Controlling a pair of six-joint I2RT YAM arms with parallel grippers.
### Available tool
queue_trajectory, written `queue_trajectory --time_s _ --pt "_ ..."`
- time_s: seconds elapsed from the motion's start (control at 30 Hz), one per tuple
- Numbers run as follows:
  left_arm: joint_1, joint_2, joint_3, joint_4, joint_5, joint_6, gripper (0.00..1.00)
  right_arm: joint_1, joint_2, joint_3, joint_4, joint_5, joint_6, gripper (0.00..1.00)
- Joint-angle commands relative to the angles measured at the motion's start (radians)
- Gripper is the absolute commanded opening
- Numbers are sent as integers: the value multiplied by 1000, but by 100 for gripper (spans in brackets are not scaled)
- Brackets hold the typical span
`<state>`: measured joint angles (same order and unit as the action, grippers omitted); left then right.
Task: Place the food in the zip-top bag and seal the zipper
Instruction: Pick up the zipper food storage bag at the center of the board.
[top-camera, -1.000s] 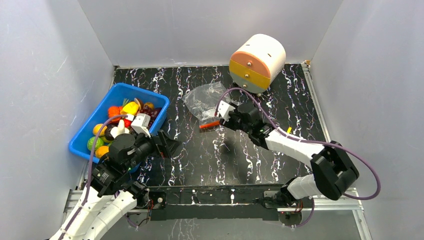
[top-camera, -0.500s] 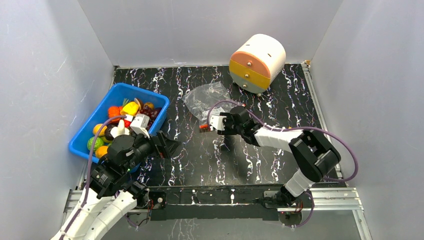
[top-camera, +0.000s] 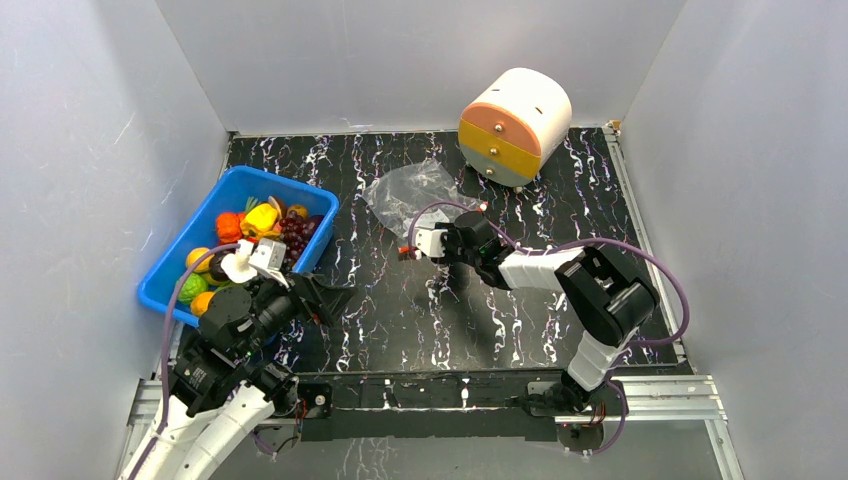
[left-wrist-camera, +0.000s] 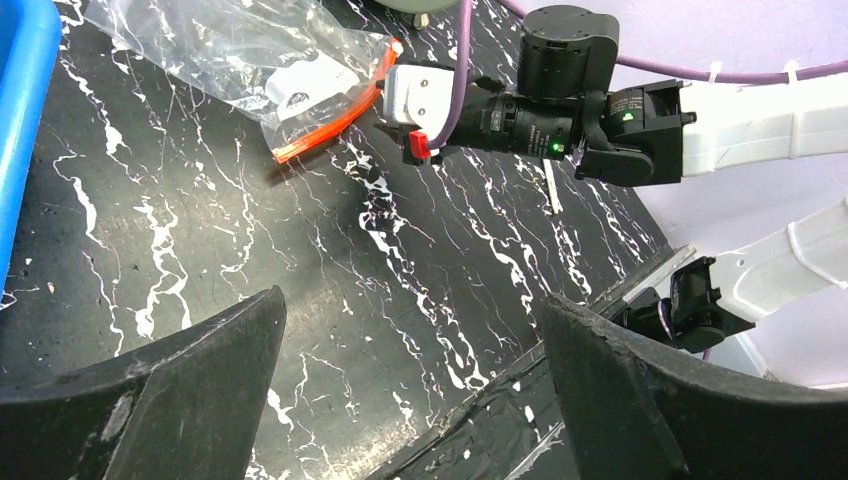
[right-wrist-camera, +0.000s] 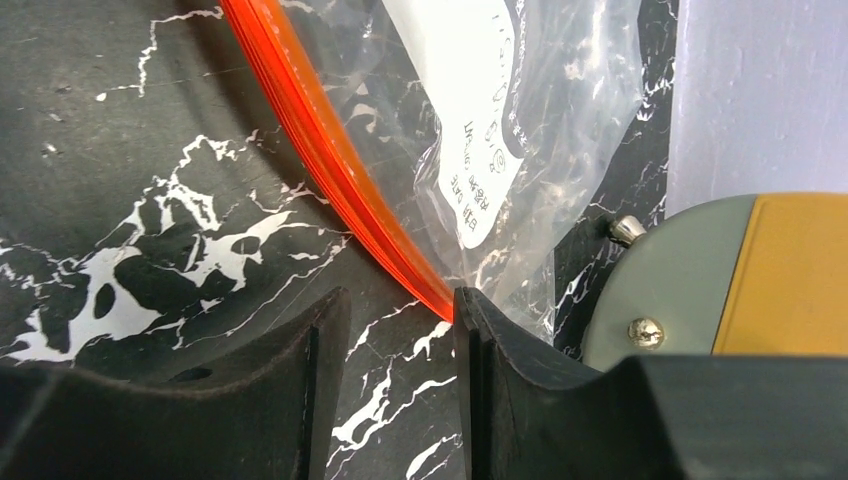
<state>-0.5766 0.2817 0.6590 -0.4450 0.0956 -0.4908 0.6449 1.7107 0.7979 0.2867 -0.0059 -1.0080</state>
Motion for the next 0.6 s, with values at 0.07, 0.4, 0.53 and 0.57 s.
queue_trajectory --time_s 0.07,0.4,0.53,0.57 --pt "7 -2 -6 30 27 13 98 -5 17 25 172 34 -30 45" --pt "6 10 -2 26 27 12 98 -4 64 31 209 15 -76 51" --pt "7 10 -4 28 29 14 98 -4 90 52 187 2 -85 51" --pt "6 10 -3 28 29 14 98 -4 94 55 185 1 -86 51"
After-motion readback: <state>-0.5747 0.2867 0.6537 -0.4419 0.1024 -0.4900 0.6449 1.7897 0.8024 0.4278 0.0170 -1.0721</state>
